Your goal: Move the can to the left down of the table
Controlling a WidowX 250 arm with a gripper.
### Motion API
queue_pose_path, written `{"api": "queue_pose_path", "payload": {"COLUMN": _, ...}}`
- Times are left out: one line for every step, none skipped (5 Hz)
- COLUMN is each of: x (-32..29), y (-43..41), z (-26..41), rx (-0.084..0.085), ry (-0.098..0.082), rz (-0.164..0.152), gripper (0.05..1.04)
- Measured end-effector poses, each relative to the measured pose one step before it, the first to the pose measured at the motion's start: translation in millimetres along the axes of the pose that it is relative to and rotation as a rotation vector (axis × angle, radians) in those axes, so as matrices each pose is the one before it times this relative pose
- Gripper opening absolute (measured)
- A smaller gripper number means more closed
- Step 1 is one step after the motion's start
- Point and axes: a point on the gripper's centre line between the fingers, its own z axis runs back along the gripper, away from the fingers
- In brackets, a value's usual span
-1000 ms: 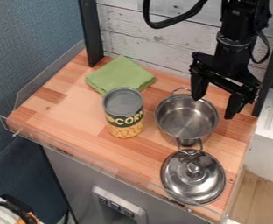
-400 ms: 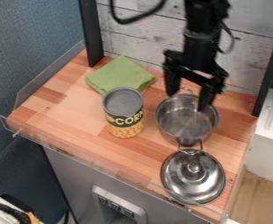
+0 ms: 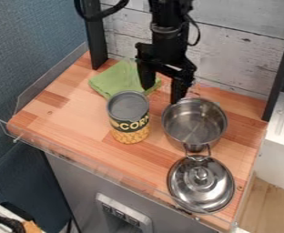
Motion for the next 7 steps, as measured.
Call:
{"api": "queue_pose_path", "payload": {"x": 8.21, "y": 8.77, "z": -20.59, "rx": 0.0310, "ry": 0.0067, "rz": -0.0047, "gripper": 1.000}}
{"api": "queue_pose_path", "payload": {"x": 6.79, "y": 4.99, "z": -12.30, "rx": 0.0245, "ry": 0.0033, "rz": -0.0178, "gripper": 1.000}}
{"api": "queue_pose_path", "payload": {"x": -7.06, "y": 1.34, "z": -4.41, "rx": 0.0120, "ry": 0.0259, "rz": -0.0159, "gripper": 1.000}}
{"api": "queue_pose_path", "payload": {"x": -36.05, "y": 10.75, "z": 12.31, "rx": -0.0348, "ry": 0.0245, "rz": 0.0142, "gripper": 0.999}}
{"api": "queue_pose_path", "payload": {"x": -26.39, "y": 10.85, "z": 14.70, "rx": -0.0268, "ry": -0.0142, "rz": 0.0161, "gripper": 0.999}}
{"api": "queue_pose_path", "payload": {"x": -18.72, "y": 9.80, "z": -0.06, "rx": -0.0194, "ry": 0.0074, "rz": 0.0180, "gripper": 0.999}}
{"api": "queue_pose_path", "payload": {"x": -7.65, "y": 0.67, "z": -1.33, "rx": -0.0045, "ry": 0.0151, "rz": -0.0067, "gripper": 1.000}}
